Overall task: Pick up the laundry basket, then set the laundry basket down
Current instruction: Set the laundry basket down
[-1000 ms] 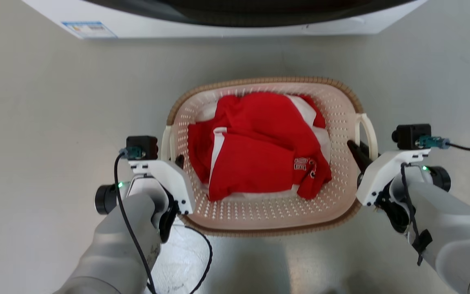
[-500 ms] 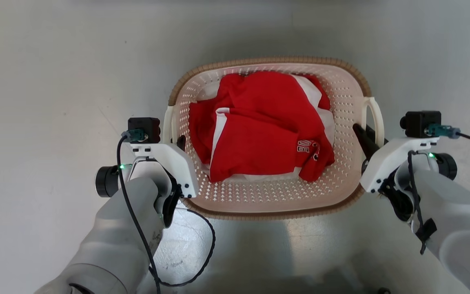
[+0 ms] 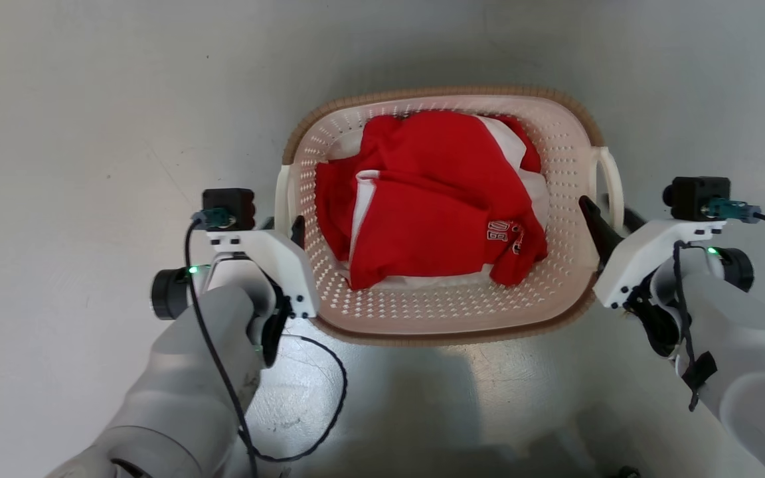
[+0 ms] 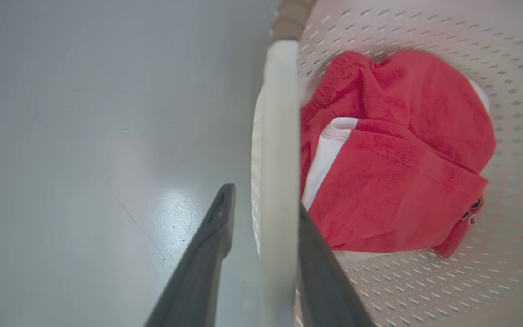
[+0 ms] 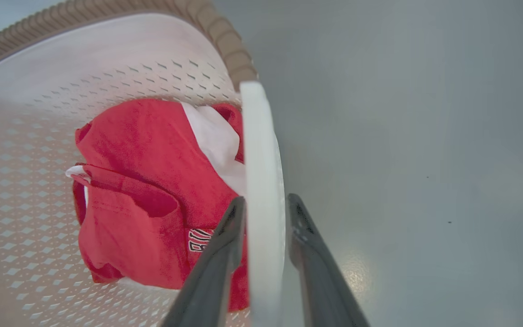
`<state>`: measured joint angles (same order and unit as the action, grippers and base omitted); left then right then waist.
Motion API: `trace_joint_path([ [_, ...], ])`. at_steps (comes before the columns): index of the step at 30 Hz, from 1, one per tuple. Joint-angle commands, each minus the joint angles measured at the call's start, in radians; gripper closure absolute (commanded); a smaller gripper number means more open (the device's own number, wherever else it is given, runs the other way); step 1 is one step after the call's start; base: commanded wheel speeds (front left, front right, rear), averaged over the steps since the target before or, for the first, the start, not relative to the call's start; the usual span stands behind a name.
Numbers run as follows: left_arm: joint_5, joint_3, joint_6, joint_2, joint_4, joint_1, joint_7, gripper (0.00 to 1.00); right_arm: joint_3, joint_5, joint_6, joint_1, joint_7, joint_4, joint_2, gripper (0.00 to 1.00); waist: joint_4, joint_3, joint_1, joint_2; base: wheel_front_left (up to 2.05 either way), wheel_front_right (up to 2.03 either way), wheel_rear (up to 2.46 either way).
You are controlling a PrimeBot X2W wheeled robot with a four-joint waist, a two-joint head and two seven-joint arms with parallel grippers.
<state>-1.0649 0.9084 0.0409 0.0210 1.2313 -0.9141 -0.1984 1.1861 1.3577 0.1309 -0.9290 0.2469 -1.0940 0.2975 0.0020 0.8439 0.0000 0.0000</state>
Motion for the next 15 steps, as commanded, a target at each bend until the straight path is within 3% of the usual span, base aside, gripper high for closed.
trace_joint_path([
  [1,-0.012,-0.010,0.010,0.029,-0.001,0.002,-0.012,0.00,0.002,0.012,0.000,0.045,0.015,-0.012,0.013,0.00,0.001,0.000,0.0000,0.0000,0.00,0.00,0.00],
  [15,-0.077,0.046,0.009,0.029,-0.002,0.007,-0.015,0.00,0.015,0.023,0.000,0.047,0.015,-0.041,0.003,0.00,0.010,-0.020,0.0000,0.0000,0.00,0.00,0.00],
])
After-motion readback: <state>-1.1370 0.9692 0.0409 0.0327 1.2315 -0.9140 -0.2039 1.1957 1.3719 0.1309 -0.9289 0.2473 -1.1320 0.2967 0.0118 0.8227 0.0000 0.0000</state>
